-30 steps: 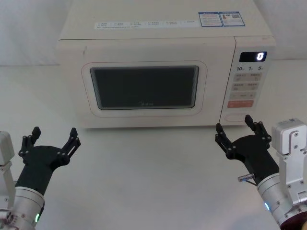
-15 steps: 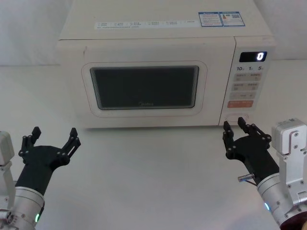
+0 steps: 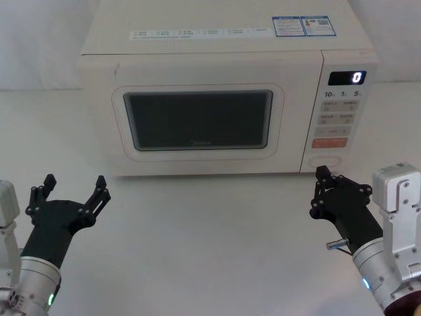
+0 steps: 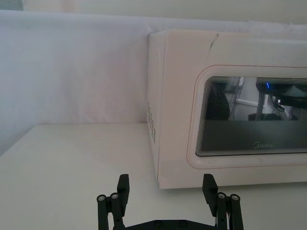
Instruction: Press the button to open the microwave door with one hand; close the microwave door with the other hand.
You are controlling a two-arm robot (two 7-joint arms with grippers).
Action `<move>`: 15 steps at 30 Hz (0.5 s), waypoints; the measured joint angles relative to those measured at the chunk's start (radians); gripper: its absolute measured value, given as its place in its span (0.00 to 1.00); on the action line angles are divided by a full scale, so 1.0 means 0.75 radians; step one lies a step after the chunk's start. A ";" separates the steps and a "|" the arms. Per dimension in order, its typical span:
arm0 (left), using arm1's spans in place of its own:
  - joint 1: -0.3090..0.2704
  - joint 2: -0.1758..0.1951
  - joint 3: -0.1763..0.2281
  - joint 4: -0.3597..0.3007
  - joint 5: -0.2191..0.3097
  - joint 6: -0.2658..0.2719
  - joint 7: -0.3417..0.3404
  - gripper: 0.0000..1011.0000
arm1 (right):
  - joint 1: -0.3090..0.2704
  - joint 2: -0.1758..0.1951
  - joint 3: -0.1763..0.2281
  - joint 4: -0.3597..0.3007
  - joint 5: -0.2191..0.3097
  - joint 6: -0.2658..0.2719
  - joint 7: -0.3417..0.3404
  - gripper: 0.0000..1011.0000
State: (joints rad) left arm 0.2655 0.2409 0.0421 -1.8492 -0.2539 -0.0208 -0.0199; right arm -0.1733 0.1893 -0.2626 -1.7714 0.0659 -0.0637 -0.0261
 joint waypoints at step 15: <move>0.000 0.000 0.000 0.000 0.000 0.000 0.000 0.99 | 0.003 -0.005 0.007 0.000 0.001 0.001 0.019 0.00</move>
State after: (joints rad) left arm 0.2655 0.2410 0.0421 -1.8492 -0.2538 -0.0208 -0.0199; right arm -0.1711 0.1857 -0.2570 -1.7714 0.0668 -0.0628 -0.0121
